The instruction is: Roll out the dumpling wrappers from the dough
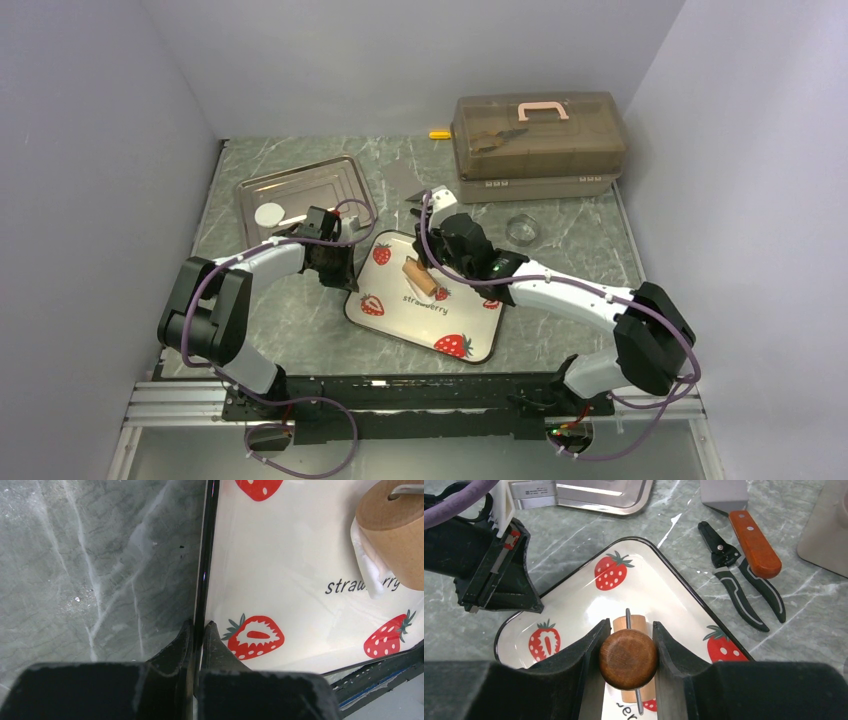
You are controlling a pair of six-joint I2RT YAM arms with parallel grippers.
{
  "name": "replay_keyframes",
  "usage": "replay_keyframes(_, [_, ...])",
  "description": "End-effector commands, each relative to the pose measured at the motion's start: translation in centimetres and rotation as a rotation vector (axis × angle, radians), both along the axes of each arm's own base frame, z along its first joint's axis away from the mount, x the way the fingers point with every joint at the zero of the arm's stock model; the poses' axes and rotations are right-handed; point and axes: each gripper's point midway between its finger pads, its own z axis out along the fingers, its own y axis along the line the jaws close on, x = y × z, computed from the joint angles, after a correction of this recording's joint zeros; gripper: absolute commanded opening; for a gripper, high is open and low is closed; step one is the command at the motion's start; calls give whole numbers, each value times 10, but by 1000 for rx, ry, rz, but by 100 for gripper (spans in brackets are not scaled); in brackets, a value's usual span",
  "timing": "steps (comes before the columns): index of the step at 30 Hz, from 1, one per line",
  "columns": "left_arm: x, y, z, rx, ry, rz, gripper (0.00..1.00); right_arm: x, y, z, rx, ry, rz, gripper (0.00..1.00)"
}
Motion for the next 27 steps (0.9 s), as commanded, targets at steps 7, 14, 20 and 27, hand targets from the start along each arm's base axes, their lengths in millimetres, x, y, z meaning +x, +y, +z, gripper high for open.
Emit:
replay_keyframes(7, [6,16,-6,87,-37,27,0,-41,12,-40,-73,82,104,0])
replay_keyframes(14, [5,16,-5,87,-42,26,0,-50,10,-42,-65,101,109,0])
replay_keyframes(20, [5,16,-4,86,-43,27,0,-15,-44,-44,-169,85,-68,0])
replay_keyframes(27, [6,16,-3,87,-48,26,0,-10,-43,-55,-179,123,-55,0])
